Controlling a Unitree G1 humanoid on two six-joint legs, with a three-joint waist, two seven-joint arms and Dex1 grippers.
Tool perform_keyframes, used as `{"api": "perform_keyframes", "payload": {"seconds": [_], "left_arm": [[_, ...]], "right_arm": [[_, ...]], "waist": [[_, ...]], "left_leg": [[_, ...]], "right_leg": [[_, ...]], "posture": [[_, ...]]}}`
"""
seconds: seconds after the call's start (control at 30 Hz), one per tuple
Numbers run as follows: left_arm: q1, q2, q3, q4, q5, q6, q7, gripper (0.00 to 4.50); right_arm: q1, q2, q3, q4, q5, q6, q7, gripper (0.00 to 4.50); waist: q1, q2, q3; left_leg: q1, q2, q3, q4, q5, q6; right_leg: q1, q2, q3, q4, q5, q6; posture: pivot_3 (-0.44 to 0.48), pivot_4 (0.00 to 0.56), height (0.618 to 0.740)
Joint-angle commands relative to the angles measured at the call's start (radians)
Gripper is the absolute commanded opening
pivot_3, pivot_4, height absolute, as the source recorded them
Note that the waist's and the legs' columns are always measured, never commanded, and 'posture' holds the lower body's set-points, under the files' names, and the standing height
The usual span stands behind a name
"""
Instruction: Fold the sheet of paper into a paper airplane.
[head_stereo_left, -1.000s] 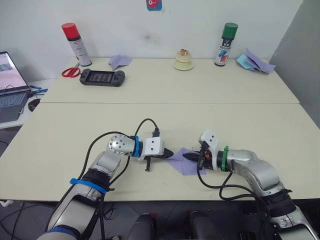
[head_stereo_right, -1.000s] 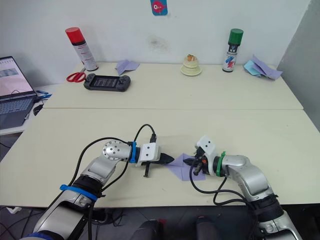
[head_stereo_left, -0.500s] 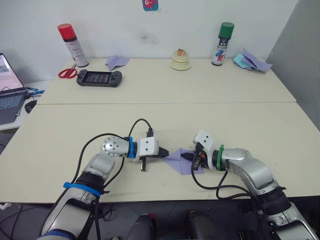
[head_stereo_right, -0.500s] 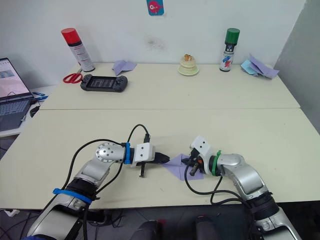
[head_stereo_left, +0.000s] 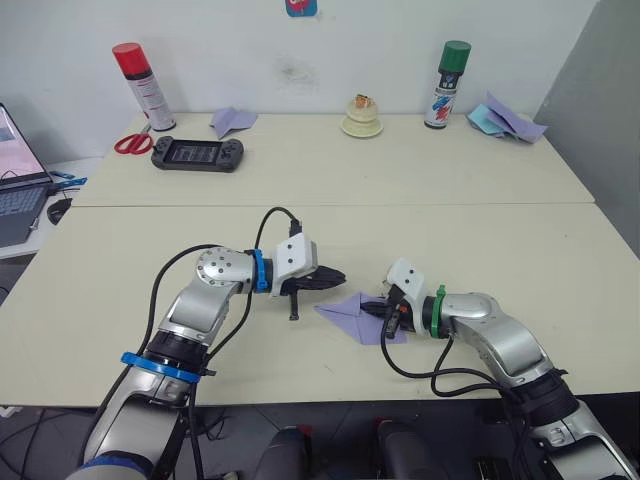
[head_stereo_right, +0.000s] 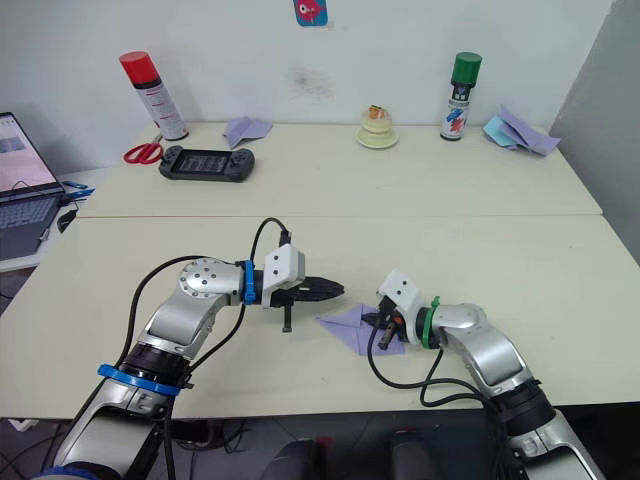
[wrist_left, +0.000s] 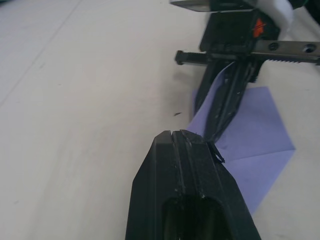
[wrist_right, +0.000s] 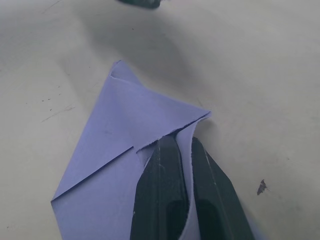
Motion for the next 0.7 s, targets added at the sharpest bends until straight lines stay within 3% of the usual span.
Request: {"api": "perform_keyframes", "payload": {"seconds": [0.03, 0.7], "left_arm": [[0.005, -0.007, -0.024, -0.003, 0.021, -0.004, -0.005, 0.00], [0.033, -0.012, -0.106, 0.170, 0.144, -0.141, -0.018, 0.00]], "right_arm": [[0.004, -0.012, 0.018, 0.017, -0.030, 0.008, -0.003, 0.05], [0.007, -0.017, 0.011, 0.008, -0.032, 0.018, -0.002, 0.05]], "waist": [[0.000, 0.000, 0.000], [0.005, 0.000, 0.000]], "left_leg": [[0.000, 0.000, 0.000, 0.000, 0.000, 0.000], [0.000, 0.000, 0.000, 0.000, 0.000, 0.000]], "right_leg": [[0.000, 0.000, 0.000, 0.000, 0.000, 0.000], [0.000, 0.000, 0.000, 0.000, 0.000, 0.000]], "posture": [[0.000, 0.150, 0.722], [0.000, 0.150, 0.722]]}}
